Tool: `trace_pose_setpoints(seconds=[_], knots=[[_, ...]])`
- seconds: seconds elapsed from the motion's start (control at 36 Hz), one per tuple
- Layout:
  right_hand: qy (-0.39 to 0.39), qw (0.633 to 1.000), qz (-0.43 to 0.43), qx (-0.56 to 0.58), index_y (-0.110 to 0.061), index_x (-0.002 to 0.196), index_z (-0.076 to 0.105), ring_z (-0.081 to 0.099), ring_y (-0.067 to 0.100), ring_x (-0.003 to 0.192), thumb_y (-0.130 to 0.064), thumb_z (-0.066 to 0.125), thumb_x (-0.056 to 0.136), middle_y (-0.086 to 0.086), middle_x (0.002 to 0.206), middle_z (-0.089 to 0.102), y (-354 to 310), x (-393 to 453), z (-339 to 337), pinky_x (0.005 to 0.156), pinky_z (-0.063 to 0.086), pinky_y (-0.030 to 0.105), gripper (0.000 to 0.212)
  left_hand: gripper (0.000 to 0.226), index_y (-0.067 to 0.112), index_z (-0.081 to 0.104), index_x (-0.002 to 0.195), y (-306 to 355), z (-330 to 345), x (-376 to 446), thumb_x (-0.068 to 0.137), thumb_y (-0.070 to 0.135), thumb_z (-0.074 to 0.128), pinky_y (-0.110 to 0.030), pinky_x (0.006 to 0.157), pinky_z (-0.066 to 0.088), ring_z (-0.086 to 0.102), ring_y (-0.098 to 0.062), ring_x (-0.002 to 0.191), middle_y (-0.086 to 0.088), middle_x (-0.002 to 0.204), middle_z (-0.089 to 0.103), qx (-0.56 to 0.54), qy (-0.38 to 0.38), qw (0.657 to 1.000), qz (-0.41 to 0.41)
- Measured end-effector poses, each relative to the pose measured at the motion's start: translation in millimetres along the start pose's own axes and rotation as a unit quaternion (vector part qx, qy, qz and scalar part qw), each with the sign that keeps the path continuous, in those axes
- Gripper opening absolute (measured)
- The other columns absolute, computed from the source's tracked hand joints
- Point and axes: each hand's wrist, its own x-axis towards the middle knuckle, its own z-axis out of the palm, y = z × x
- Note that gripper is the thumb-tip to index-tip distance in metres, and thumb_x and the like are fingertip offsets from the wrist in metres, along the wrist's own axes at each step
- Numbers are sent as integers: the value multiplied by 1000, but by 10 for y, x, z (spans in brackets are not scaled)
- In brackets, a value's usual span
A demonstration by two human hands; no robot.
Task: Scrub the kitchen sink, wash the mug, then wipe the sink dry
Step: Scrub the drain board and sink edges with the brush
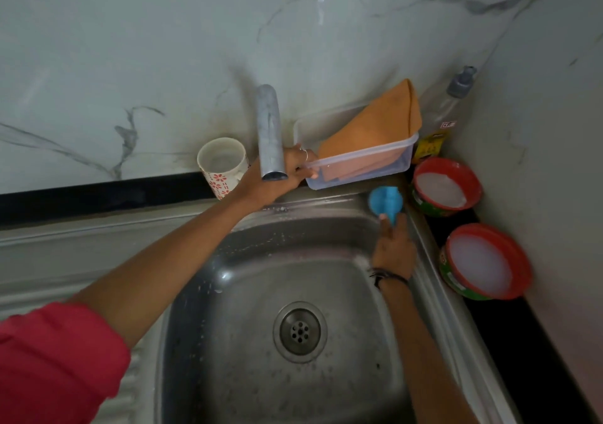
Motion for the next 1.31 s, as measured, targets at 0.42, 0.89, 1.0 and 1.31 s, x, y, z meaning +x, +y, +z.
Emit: trace_pose_setpoints(seconds=[0.42,0.89,1.0,1.31], knots=[[-267,946,-175,-58,-15,146,26,61,31,102,-39,30,101,17,111,63,-716,-558,592,83,49,36,51,68,-2,30,140,185,-428,-383,86,20,64,-21,104,27,39,-23,131,-16,143,39,-6,42,999,12],[-139,990,-12,29,-12,140,35,59,34,103,-37,36,99,20,115,58,-313,-137,375,81,47,35,47,49,10,55,121,330,-499,-307,86,44,60,-26,110,34,52,-6,112,5,126,53,-111,20,994,1],[-162,986,-41,3,-14,141,34,62,34,94,-44,35,98,21,103,61,-228,-133,334,80,53,44,53,33,34,64,92,65,-185,-33,83,63,51,-11,100,39,63,-2,80,12,85,67,-99,0,995,10],[-72,996,39,-23,-7,137,41,57,38,104,-31,35,101,26,113,59,98,-23,-239,80,43,35,44,30,12,63,119,687,-384,-170,94,24,53,-27,84,39,60,-29,106,-14,116,65,81,15,995,54]])
